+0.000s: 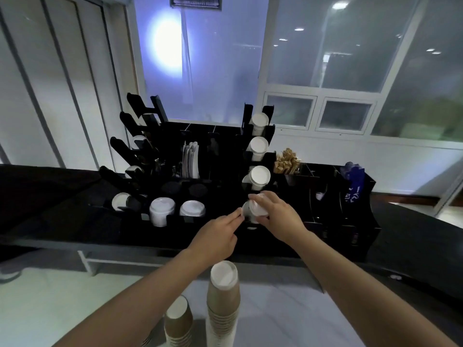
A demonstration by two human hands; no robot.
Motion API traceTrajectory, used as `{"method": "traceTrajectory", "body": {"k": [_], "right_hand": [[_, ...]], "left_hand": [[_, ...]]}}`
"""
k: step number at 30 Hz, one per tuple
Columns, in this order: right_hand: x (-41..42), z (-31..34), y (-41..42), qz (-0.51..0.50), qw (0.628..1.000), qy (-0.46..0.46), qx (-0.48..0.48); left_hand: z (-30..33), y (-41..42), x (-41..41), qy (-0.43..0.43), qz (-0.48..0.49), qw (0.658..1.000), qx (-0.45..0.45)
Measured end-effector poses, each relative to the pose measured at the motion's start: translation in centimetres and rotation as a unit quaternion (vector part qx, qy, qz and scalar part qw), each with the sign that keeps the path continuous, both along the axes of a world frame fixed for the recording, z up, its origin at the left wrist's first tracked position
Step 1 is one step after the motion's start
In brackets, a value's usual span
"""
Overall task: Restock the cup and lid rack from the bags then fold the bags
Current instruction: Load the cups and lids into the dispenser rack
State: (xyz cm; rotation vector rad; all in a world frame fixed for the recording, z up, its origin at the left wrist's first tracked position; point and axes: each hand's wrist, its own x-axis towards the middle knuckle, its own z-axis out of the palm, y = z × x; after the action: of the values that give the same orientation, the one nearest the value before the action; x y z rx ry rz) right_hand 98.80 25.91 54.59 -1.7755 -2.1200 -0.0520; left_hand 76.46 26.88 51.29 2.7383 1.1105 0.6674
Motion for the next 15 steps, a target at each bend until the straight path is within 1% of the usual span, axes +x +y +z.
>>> {"method": "traceTrajectory", "body": {"k": [1,3,5,7,9,10,12,15], "right_hand": [[0.0,-0.1,-0.1,-0.003,1.0,-0.008,-0.004],[-0.1,-0.3,-0.3,-0.011,1.0,0.008,-0.017],[-0.2,-0.6,-1.0,-0.03,0.999,0.034,0.005],[-0.7,-1.2,-2.2,-0.041,0.993,0.043,0.106],[-1.7,-2.0,-3.3,-0.034,0.975,0.063,0.212],[-2.3,-2.2,-3.9,-0.022,0.97,0.077,0.229],[-3.7,-2.4,-5.1,0.004,0.973,0.111,0.201],[-5.3,-2.8,-6.7,0.023,0.981,0.155,0.113]], "left_hand": [[-0.2,0.0,0.0,-0.008,-0.003,1.0,0.0],[-0.2,0.0,-0.2,-0.018,-0.012,1.0,0.021],[-0.1,0.0,-0.6,-0.043,-0.022,0.997,0.057],[-0.1,-0.4,-1.3,-0.069,-0.022,0.993,0.092],[-0.1,-1.1,-2.2,-0.067,-0.002,0.991,0.114],[-0.2,-1.5,-2.7,-0.069,0.009,0.991,0.117],[-0.4,-2.4,-3.7,-0.079,0.033,0.991,0.106],[-1.1,-4.0,-5.0,-0.072,0.085,0.992,0.058]]}}
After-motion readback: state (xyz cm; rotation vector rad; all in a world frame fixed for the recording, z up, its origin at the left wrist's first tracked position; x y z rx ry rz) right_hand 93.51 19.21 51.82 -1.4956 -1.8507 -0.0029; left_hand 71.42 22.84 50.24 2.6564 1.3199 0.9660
